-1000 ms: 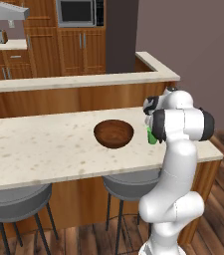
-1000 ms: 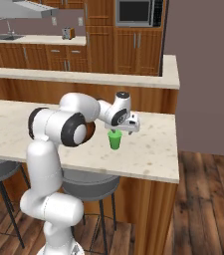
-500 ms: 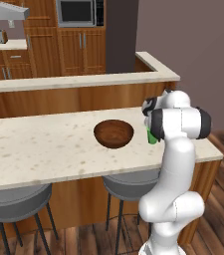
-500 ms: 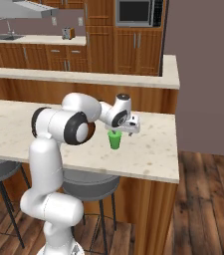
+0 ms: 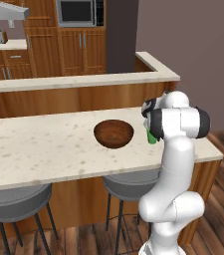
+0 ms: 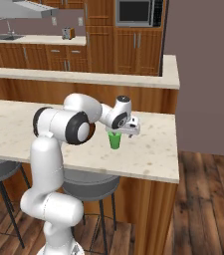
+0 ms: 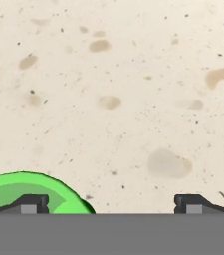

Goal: Place the cup inside the bowl on the dining table and move the bowl to any counter.

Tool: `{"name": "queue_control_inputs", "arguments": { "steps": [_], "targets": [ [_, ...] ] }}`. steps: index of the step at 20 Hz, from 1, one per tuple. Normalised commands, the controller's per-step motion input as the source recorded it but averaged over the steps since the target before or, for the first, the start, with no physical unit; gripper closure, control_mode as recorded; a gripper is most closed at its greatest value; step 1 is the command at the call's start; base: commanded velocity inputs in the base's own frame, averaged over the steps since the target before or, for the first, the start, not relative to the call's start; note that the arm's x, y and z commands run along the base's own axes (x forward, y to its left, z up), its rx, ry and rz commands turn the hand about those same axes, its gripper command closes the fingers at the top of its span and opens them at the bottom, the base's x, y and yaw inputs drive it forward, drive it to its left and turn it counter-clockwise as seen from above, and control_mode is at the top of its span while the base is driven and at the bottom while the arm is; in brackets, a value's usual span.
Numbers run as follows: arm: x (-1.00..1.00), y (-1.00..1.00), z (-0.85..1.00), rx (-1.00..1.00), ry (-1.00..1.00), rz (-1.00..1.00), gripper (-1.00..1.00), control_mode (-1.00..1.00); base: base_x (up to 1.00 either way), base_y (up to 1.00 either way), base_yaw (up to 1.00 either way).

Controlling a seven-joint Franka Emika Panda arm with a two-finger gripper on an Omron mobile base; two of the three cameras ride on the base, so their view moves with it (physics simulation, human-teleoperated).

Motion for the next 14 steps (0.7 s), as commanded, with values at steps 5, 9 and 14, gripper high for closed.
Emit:
{"name": "queue_control_inputs", "arguments": {
  "steps": [5,9,14],
  "targets": [
    [0.00,-0.04,-0.08,0.00,0.01,0.00,-1.00,-1.00,0.00,0.00,0.00],
    [0.00,0.00,0.00,0.00,0.00,0.00,-1.00,-1.00,0.00,0.00,0.00],
    [0.00,0.00,0.00,0.00,0.00,0.00,-1.00,-1.00,0.00,0.00,0.00]
  ]
}}
